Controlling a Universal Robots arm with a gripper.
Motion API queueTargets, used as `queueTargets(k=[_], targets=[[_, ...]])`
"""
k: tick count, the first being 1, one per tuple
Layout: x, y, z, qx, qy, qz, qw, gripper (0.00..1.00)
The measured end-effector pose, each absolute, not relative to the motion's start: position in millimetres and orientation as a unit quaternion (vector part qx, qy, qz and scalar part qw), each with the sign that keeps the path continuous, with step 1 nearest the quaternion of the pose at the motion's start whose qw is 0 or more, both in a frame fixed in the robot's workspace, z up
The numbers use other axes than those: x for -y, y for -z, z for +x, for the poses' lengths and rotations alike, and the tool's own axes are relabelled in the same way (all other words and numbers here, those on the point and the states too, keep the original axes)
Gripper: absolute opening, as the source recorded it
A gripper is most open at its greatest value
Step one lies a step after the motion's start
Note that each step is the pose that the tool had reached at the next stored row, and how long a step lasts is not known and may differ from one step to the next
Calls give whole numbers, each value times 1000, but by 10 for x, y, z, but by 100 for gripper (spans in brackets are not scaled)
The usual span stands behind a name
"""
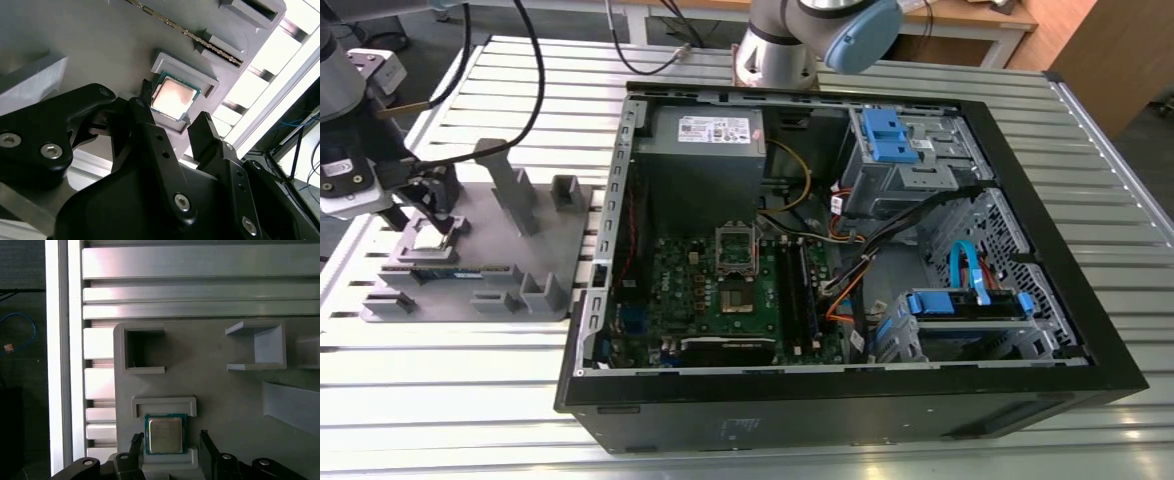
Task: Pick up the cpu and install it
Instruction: 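Pick up the cpu and move it towards the insertion slot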
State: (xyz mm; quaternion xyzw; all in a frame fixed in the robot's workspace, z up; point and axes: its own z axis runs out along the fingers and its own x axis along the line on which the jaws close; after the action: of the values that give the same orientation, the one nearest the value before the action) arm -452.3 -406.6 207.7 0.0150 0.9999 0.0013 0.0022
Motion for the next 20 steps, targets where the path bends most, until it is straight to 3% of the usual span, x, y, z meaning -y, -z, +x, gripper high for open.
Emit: queueTargets(k=[20], targets=[[4053, -1940, -4526, -999, -1, -33, 2, 56]])
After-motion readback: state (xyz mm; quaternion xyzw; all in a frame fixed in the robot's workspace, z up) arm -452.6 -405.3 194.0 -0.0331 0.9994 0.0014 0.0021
